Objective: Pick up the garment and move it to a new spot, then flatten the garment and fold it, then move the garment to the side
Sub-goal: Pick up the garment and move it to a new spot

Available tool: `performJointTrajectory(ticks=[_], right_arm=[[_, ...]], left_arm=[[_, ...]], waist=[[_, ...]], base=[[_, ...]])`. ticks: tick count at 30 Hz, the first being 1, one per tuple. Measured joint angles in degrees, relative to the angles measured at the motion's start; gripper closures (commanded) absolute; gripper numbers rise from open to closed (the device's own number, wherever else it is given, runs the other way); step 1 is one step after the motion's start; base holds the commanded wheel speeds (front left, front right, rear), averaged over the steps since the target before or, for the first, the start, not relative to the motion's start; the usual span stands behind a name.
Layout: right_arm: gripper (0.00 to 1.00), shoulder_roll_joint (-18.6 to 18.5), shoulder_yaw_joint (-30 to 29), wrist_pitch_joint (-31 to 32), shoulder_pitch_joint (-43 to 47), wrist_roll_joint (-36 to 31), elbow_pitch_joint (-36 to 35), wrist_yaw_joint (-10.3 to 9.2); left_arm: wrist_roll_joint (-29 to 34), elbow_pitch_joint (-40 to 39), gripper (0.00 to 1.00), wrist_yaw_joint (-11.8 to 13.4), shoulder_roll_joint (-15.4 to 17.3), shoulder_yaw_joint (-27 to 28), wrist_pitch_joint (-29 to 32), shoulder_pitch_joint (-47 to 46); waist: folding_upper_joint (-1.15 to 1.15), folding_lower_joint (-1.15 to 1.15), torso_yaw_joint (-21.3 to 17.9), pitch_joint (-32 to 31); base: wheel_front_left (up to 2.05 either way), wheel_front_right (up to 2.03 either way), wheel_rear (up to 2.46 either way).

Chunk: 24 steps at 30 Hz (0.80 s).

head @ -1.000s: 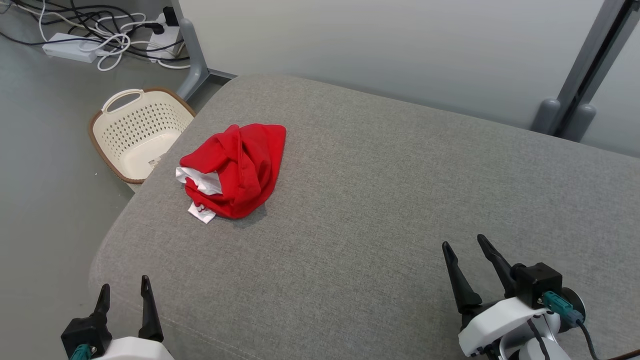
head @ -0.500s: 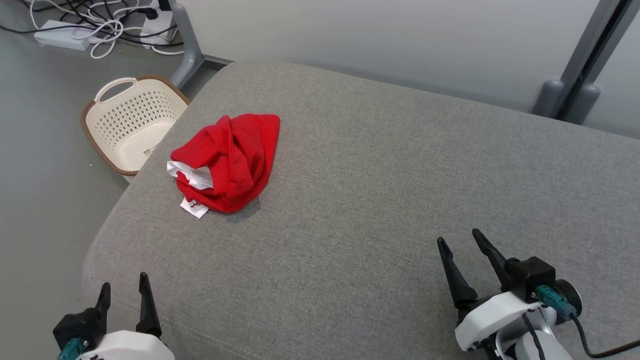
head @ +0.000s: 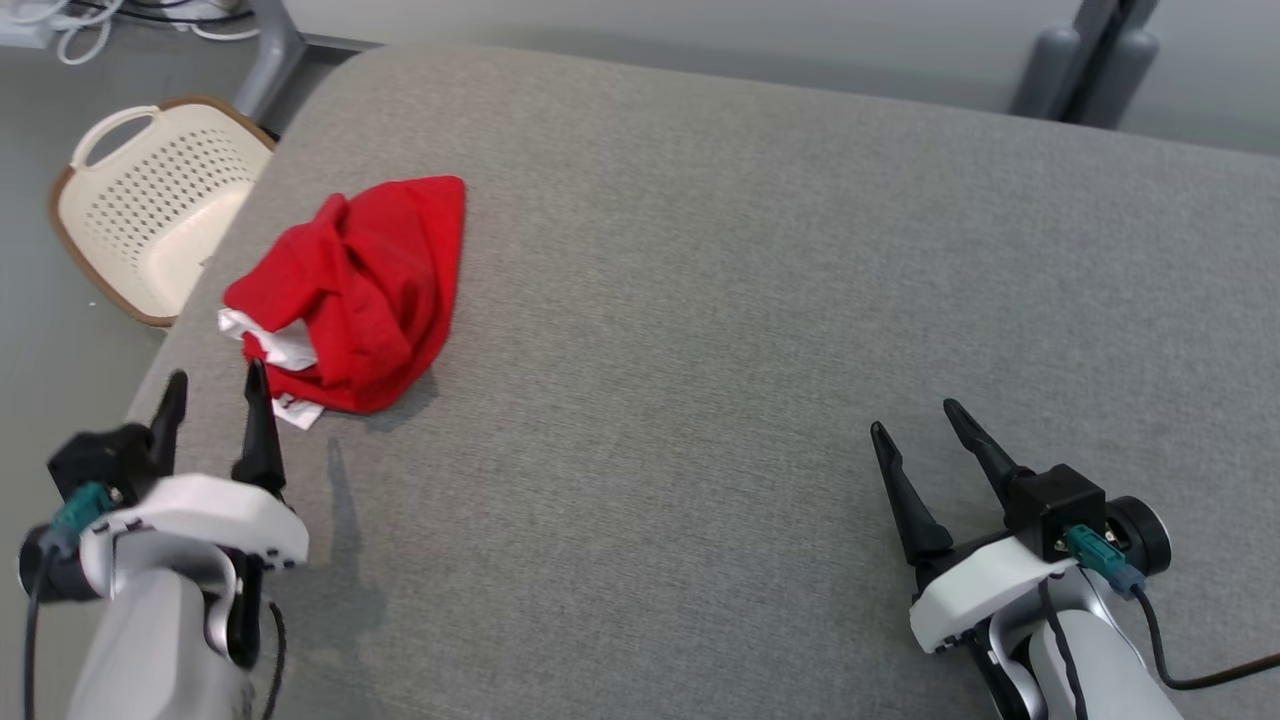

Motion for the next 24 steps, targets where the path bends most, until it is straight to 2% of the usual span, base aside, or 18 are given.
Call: performJointTrajectory(ticks=[11,17,22,23,24], right_arm=[[0.0,-0.37,-0.43,0.0,-2.65,-1.71,-1.19,0.0],[0.0,-0.63,0.01,0.0,-4.33,-1.81,-2.01,0.0],[0.0,-0.67,0.09,-0.01,-5.53,-1.82,-2.94,0.01],[0.0,-0.67,0.01,-0.01,-5.69,-1.82,-3.13,0.01],[0.0,-0.67,-0.11,-0.01,-5.81,-1.82,-3.25,0.01]], left_arm=[[0.65,16.7,0.0,-2.13,4.9,-2.0,0.3,-15.45],[0.18,27.18,0.0,-2.42,7.62,-3.65,6.41,-21.9],[-0.58,32.09,0.0,-2.53,8.58,-4.2,9.96,-24.88],[-0.83,32.49,0.13,-2.53,8.8,-4.19,10.14,-25.31],[-0.99,32.9,0.56,-2.53,9.03,-4.31,10.61,-25.64]], waist=[[0.0,0.0,-5.3,5.83],[0.0,0.0,-7.87,8.77],[0.0,0.0,-10.08,10.75],[0.0,0.0,-10.46,11.06],[0.0,0.0,-10.83,11.34]], base=[[0.0,0.0,0.0],[0.0,0.0,0.0],[0.0,0.0,0.0],[0.0,0.0,0.0],[0.0,0.0,0.0]])
